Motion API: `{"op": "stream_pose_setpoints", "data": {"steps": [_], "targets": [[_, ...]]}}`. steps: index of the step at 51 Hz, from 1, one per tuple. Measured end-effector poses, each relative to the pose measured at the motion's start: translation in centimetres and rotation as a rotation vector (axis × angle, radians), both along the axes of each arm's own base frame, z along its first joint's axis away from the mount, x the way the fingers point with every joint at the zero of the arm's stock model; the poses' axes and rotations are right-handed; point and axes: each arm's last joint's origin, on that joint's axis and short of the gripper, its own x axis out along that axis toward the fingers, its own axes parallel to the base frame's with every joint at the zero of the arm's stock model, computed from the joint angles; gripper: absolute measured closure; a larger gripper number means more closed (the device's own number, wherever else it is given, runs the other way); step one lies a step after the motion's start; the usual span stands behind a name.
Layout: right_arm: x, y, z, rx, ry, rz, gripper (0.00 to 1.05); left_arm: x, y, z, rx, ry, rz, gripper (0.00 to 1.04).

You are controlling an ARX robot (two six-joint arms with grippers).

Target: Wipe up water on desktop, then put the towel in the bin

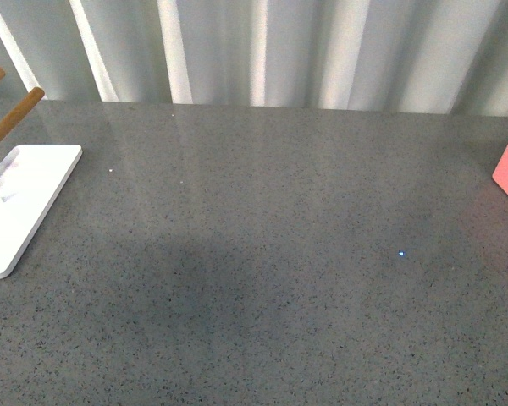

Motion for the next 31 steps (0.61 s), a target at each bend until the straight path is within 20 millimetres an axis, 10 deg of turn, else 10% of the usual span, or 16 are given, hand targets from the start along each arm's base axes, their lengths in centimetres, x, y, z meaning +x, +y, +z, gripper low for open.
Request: {"op": "stream_pose_setpoints", "data": {"steps": [13,31], "targets": [[-1.9,4.3,2.8,0.005,-0.221,0.112,0.07,0.0,0.0,0.0,0.000,0.000,0.000,0.07],[-9.6,13.2,-3.6,0.083,-0.291,-0.003,0.86,0.0,0.0,0.0,0.000,0.000,0.001,0.07]]}}
